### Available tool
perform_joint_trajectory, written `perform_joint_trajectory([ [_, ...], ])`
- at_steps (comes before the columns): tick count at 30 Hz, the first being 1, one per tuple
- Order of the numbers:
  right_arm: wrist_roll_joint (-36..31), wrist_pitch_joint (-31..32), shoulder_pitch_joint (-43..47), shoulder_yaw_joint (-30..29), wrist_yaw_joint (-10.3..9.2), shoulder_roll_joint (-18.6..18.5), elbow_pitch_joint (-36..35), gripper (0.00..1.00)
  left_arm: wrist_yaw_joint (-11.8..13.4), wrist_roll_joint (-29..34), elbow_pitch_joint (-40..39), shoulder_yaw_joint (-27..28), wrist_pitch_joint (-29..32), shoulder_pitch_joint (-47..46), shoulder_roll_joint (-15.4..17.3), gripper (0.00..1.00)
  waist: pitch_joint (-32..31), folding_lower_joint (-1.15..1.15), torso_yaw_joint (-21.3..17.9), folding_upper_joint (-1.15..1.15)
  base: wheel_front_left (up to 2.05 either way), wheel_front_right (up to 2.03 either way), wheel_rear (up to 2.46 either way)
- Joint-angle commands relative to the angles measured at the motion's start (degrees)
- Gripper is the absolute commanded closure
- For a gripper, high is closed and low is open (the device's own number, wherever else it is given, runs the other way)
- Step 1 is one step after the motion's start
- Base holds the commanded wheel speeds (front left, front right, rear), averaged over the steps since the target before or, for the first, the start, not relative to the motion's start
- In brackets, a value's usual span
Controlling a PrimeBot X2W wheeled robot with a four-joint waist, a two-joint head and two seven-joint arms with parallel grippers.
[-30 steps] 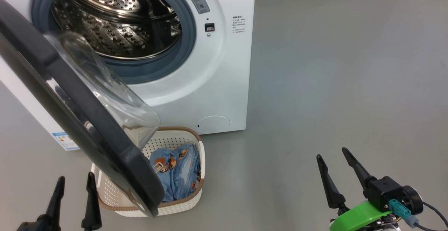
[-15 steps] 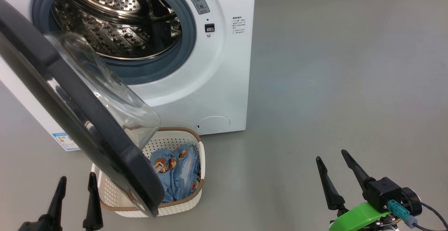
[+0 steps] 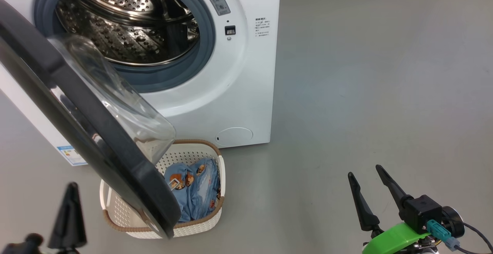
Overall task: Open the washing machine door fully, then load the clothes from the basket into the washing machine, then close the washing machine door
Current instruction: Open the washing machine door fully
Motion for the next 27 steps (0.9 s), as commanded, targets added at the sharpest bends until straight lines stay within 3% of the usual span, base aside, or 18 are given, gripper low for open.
perform_joint_trajectory([
  [1,0.3,-0.7,-0.3,1.2,0.36,0.1,-1.5,0.00,-0.2,-0.1,-3.0,2.6,-0.5,-1.2,0.9,1.00,0.1,0.00,0.0,0.00,0.00,0.00,0.00],
  [7,0.6,-0.7,-0.4,1.3,0.36,0.1,-1.7,0.00,-0.2,-0.9,-13.2,5.9,-0.5,-4.2,0.9,1.00,0.2,0.00,0.1,0.00,0.00,0.00,0.00],
  [8,0.7,-0.7,-0.4,1.3,0.36,0.1,-1.7,0.00,-0.2,-1.8,-18.0,6.4,-0.5,-5.8,0.9,1.00,0.3,0.00,0.1,0.00,0.00,0.00,0.00],
  [13,1.5,-0.7,-0.6,1.6,0.36,0.1,-1.5,0.00,-0.2,-8.2,-27.5,5.6,-0.5,-9.9,0.9,1.00,0.5,0.00,0.0,0.00,0.00,0.00,0.00],
  [24,2.0,-0.7,-1.4,2.1,0.36,0.1,-1.0,0.00,-0.2,-3.7,-35.2,-8.6,-0.5,-11.0,3.1,1.00,0.8,0.00,-0.8,0.00,0.00,0.00,0.00],
  [27,2.1,-0.7,-1.2,2.0,0.36,0.1,-0.9,0.00,-0.2,-2.2,-34.7,-15.7,-0.5,-10.0,3.4,1.00,1.0,0.00,-0.7,0.00,0.00,0.00,0.00],
])
